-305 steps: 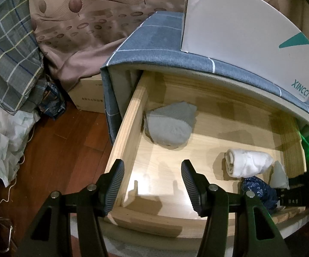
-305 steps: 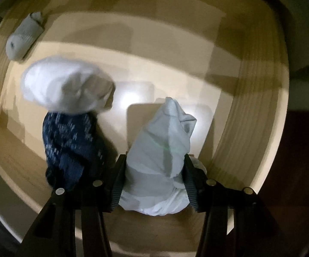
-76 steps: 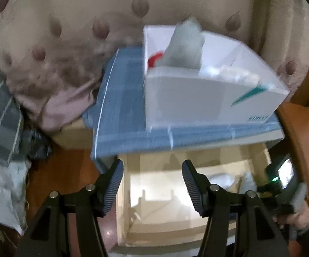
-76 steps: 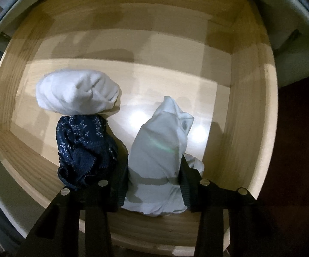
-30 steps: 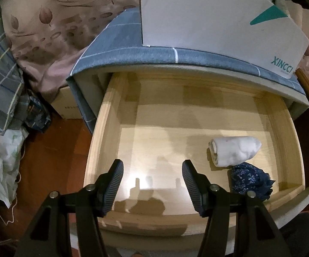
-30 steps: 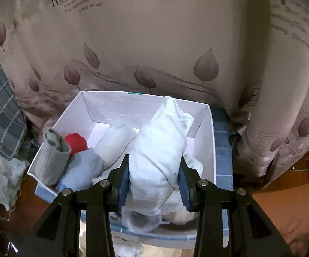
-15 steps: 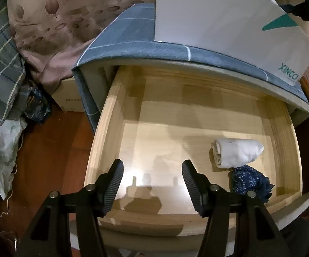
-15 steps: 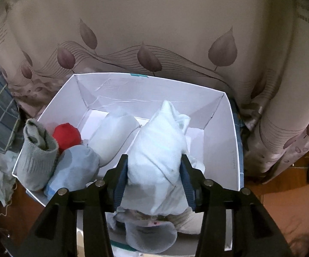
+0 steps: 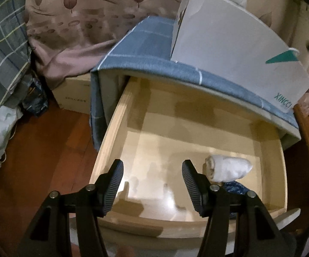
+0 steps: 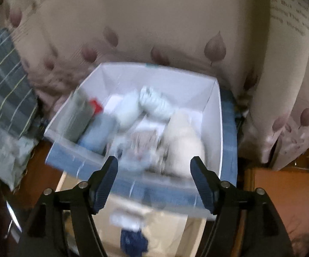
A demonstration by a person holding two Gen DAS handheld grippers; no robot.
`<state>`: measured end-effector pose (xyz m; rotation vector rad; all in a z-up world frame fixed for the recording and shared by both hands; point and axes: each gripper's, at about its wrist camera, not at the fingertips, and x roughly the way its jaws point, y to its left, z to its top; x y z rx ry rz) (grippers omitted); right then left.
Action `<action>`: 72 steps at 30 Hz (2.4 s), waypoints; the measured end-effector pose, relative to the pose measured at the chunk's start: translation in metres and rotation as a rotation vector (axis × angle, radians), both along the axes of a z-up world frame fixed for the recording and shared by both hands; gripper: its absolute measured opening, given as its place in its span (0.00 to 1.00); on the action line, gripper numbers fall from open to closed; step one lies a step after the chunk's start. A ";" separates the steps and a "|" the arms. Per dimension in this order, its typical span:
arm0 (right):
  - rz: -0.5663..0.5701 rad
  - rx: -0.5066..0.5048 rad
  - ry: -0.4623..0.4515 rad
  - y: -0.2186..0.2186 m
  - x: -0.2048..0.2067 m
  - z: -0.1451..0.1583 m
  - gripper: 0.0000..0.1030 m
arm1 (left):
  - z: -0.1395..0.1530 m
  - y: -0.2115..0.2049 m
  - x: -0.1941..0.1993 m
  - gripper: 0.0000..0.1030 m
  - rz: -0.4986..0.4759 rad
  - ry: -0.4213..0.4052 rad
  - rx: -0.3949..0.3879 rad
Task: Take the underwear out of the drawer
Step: 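Move the right tool down into the drawer toward the navy floral underwear, then grasp and lift the navy floral underwear with the right tool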
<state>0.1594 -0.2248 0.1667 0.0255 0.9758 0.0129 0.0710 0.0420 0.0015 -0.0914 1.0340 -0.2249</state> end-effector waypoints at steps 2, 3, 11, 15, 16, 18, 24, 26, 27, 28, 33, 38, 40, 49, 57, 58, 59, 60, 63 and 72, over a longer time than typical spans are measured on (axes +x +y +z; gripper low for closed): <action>0.030 0.004 0.045 0.003 -0.019 -0.013 0.65 | 0.004 0.000 -0.002 0.57 0.004 -0.023 0.003; 0.042 0.003 0.067 0.005 -0.027 -0.021 0.65 | 0.007 -0.002 -0.004 0.57 0.000 -0.037 0.006; 0.085 0.019 0.279 0.019 -0.072 -0.110 0.65 | 0.008 -0.013 -0.006 0.57 -0.043 -0.049 0.069; 0.083 0.040 0.348 0.024 -0.078 -0.142 0.65 | 0.005 -0.012 -0.005 0.57 -0.032 -0.034 0.071; 0.085 0.042 0.365 0.026 -0.079 -0.151 0.65 | 0.004 -0.012 -0.004 0.57 -0.032 -0.027 0.072; 0.089 0.050 0.397 0.029 -0.079 -0.165 0.65 | 0.002 -0.013 -0.003 0.57 -0.023 -0.019 0.092; 0.092 0.065 0.500 0.040 -0.078 -0.204 0.65 | -0.003 -0.011 -0.001 0.57 -0.018 0.004 0.095; 0.091 0.065 0.528 0.041 -0.077 -0.214 0.65 | -0.004 -0.010 0.000 0.57 -0.014 0.010 0.089; 0.090 0.065 0.543 0.042 -0.075 -0.219 0.65 | -0.004 -0.009 -0.001 0.57 -0.013 0.012 0.085; 0.090 0.063 0.553 0.044 -0.074 -0.222 0.65 | -0.005 -0.009 -0.001 0.57 -0.012 0.017 0.083; 0.101 0.037 0.623 0.053 -0.064 -0.243 0.66 | -0.008 -0.011 0.000 0.57 -0.016 0.035 0.082; 0.114 0.002 0.677 0.063 -0.051 -0.263 0.67 | -0.009 -0.013 0.000 0.57 -0.022 0.040 0.090; 0.129 -0.006 0.707 0.067 -0.049 -0.272 0.67 | -0.010 -0.013 0.001 0.57 -0.024 0.046 0.090; 0.121 -0.037 0.760 0.064 -0.050 -0.288 0.49 | -0.012 -0.020 0.002 0.57 -0.055 0.051 0.109; 0.066 -0.029 0.755 0.031 -0.065 -0.291 0.39 | -0.015 -0.023 0.003 0.57 -0.070 0.052 0.125; 0.060 -0.032 0.753 0.030 -0.067 -0.290 0.39 | -0.015 -0.024 0.002 0.57 -0.074 0.052 0.127; 0.052 -0.036 0.750 0.026 -0.069 -0.290 0.38 | -0.015 -0.025 0.002 0.57 -0.078 0.053 0.129; 0.043 -0.035 0.746 0.023 -0.072 -0.290 0.38 | -0.016 -0.027 0.002 0.57 -0.086 0.055 0.135; 0.026 -0.043 0.742 0.018 -0.074 -0.290 0.37 | -0.017 -0.032 0.002 0.57 -0.112 0.060 0.156; 0.007 -0.017 0.711 0.014 -0.086 -0.283 0.34 | -0.021 -0.048 0.003 0.57 -0.226 0.083 0.173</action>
